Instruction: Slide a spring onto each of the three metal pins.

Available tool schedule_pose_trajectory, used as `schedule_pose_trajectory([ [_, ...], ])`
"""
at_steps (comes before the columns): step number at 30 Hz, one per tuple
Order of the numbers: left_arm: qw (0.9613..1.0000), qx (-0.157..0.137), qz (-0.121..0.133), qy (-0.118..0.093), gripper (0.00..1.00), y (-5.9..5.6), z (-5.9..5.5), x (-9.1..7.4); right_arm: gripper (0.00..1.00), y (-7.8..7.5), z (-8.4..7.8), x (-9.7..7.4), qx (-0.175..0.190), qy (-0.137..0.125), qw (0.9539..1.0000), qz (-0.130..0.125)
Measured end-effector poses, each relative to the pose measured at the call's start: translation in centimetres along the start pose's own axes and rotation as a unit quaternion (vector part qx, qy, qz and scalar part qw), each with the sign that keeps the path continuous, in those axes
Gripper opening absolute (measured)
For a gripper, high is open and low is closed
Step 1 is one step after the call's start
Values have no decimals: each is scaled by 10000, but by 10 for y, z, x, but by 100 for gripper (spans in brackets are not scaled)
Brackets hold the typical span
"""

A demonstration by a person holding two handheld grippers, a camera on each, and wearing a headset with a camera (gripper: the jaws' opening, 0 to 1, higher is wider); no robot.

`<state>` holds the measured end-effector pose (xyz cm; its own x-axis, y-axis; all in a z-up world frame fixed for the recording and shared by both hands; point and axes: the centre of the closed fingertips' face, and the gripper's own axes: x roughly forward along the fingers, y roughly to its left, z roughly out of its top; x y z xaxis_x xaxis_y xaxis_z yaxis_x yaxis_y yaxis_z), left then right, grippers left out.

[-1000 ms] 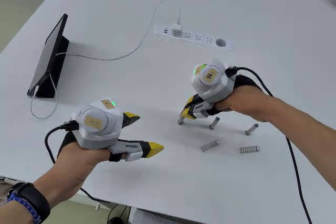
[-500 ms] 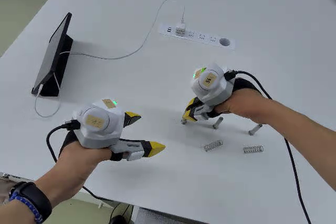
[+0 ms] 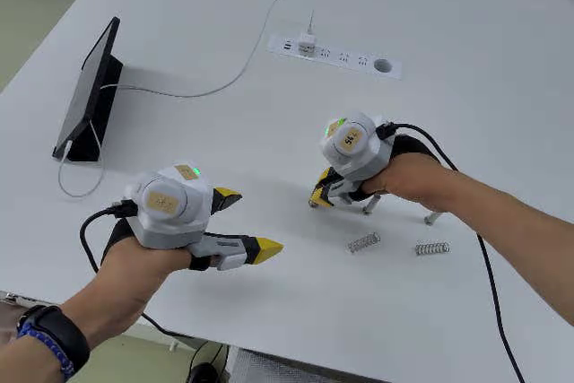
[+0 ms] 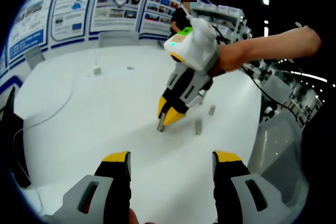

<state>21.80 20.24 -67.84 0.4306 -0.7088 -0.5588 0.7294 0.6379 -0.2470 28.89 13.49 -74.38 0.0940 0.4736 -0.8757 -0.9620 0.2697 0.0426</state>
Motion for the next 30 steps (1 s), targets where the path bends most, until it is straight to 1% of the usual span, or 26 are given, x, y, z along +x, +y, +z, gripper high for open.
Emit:
schedule_pose_trajectory([
  [4, 10000, 11, 7, -14, 64, 0, 1, -1, 13, 1, -1, 4, -43, 24, 10000, -13],
  [8, 10000, 27, 4, 17, 64, -1, -2, -1, 14, -3, 0, 6, -17, -4, 9999, -103],
  [10, 10000, 9, 11, 13, 64, -1, -3, -1, 17, -1, 2, 5, 13, -53, 9999, -105],
  [12, 10000, 3, 21, 17, 64, -1, -3, -2, 22, -2, 1, 5, 26, -51, 9999, -106],
  [15, 10000, -9, 37, 16, 64, 1, -4, -4, 23, -2, -1, -1, -37, -74, 9999, -147],
  [18, 10000, -16, 44, 17, 64, 2, -3, -4, 30, -6, -2, -7, 16, -111, 9997, -215],
  [20, 10000, -15, 39, 13, 64, 3, -3, -4, 32, -8, -4, -13, 66, -122, 9995, -286],
  [24, 10000, -18, 21, 6, 64, 2, -2, -3, 39, -8, -3, -24, 179, -310, 9988, -341],
  [27, 10000, -17, 3, 9, 64, 0, -1, -2, 44, -10, -3, -31, 246, -395, 9980, -430],
  [30, 10000, -7, -13, 6, 64, -2, 0, -2, 45, -9, -2, -39, 300, -500, 9971, -498],
])
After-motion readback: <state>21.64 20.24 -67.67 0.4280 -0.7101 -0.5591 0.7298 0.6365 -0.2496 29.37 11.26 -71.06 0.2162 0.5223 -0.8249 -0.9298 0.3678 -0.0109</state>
